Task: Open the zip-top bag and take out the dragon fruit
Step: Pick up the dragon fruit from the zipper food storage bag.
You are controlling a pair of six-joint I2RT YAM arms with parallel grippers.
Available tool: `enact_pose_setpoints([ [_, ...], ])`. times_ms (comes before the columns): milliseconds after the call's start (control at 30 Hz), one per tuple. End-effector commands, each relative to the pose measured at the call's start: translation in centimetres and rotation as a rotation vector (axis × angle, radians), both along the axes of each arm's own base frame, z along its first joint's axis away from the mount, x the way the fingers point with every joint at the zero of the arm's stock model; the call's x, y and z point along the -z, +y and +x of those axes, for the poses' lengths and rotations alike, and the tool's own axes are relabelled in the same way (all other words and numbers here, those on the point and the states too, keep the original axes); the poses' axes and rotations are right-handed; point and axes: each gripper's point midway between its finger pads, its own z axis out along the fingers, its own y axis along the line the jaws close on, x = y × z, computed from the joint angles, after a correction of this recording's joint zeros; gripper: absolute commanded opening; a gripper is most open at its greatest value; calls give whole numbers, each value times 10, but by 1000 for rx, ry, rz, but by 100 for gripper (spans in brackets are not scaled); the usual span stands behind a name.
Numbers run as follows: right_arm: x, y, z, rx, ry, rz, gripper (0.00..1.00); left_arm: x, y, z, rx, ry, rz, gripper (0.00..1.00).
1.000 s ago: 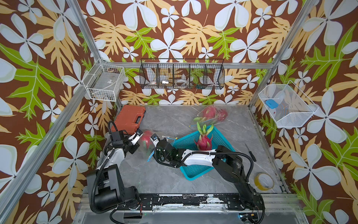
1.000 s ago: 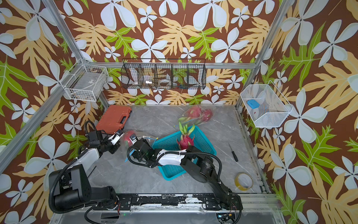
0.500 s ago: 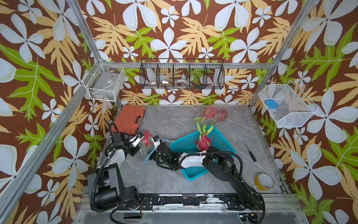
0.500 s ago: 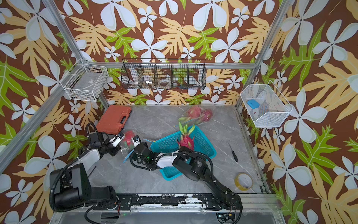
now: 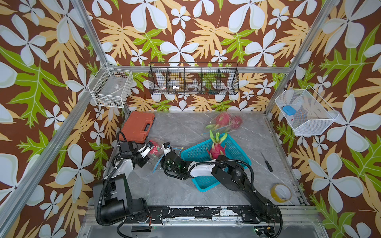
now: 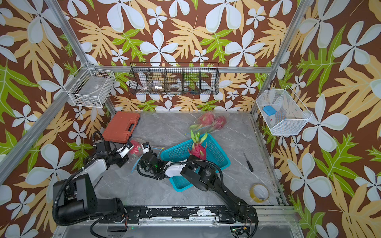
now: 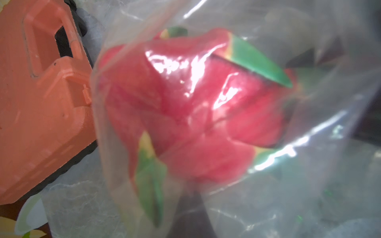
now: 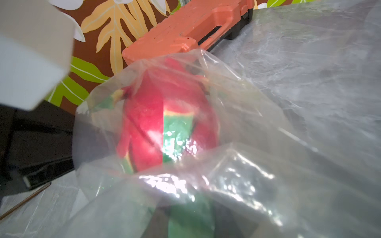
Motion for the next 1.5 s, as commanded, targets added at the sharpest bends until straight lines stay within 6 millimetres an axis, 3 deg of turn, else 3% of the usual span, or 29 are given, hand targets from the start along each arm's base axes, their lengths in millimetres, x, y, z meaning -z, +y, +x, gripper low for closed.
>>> enact_pose_setpoints([
  [0,-20,1,-6,-27,-23,37,12,-9,8,12,-21,-47,30,0],
  [500,-51,-1,-38,-187,45,84,4,-19,44,32,-136,-137,190,0],
  [833,-75,-29,-51,-213,69,110,1,-26,61,40,-189,-182,261,0],
  [1067,-89,-43,-67,-267,81,39,0,-26,59,41,-199,-189,241,0],
  [1467,-112,-89,-89,-325,97,-67,0,-20,59,41,-201,-181,235,0],
])
